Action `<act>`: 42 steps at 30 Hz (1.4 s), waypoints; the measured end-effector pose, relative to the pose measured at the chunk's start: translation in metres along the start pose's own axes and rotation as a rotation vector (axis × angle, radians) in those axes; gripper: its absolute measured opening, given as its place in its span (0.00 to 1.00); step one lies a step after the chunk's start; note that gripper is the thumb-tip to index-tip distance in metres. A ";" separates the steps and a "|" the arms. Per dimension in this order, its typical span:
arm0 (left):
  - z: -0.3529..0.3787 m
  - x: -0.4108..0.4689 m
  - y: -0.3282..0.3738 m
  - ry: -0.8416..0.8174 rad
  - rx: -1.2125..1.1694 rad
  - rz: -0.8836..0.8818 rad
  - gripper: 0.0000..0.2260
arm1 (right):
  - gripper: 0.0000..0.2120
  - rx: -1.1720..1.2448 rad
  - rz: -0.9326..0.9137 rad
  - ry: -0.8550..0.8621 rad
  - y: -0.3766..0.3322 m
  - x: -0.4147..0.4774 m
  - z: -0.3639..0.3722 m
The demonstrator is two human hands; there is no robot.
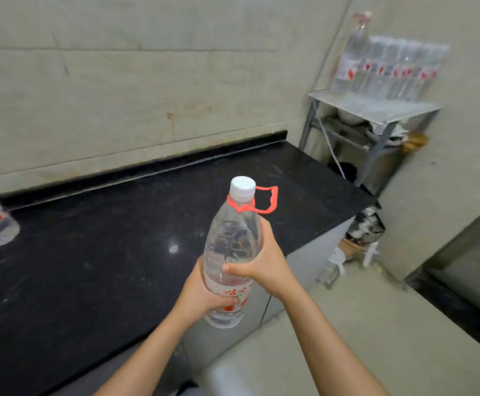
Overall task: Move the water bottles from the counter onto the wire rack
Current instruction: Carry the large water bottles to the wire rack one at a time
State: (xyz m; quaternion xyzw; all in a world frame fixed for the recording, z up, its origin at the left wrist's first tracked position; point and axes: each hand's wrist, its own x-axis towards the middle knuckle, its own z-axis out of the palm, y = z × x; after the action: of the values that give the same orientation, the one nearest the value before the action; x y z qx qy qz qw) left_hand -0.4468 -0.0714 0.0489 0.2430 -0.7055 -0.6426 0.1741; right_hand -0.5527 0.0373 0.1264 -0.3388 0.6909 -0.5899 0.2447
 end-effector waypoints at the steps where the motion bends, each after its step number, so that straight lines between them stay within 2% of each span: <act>1: 0.013 0.005 0.002 -0.038 0.016 0.000 0.41 | 0.40 0.003 0.007 0.039 0.004 -0.004 -0.015; 7: 0.085 0.044 0.007 -0.238 0.065 -0.005 0.41 | 0.39 0.060 0.018 0.221 0.032 -0.014 -0.090; 13: 0.165 0.112 0.016 -0.366 0.030 0.028 0.39 | 0.41 -0.011 0.049 0.364 0.046 0.014 -0.170; 19: 0.239 0.178 0.041 -0.494 -0.005 0.062 0.38 | 0.40 -0.079 0.064 0.482 0.044 0.046 -0.249; 26: 0.308 0.213 0.043 -0.618 0.043 0.039 0.40 | 0.38 -0.010 0.120 0.611 0.072 0.049 -0.312; 31: 0.369 0.236 0.058 -0.661 0.081 0.061 0.42 | 0.39 -0.001 0.102 0.629 0.084 0.055 -0.377; 34: 0.409 0.254 0.076 -0.624 0.061 0.097 0.38 | 0.40 -0.017 0.059 0.592 0.088 0.069 -0.427; 38: 0.445 0.284 0.105 -0.478 0.083 0.153 0.36 | 0.41 -0.039 -0.030 0.487 0.084 0.100 -0.484; 42: 0.459 0.305 0.137 -0.309 0.101 0.219 0.34 | 0.40 0.056 -0.100 0.383 0.078 0.132 -0.519</act>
State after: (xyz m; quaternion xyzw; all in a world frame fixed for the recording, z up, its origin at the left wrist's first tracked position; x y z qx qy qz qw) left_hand -0.9693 0.1408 0.1121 0.0718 -0.7773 -0.6133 0.1200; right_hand -1.0360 0.2802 0.1538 -0.2473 0.6904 -0.6741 0.0886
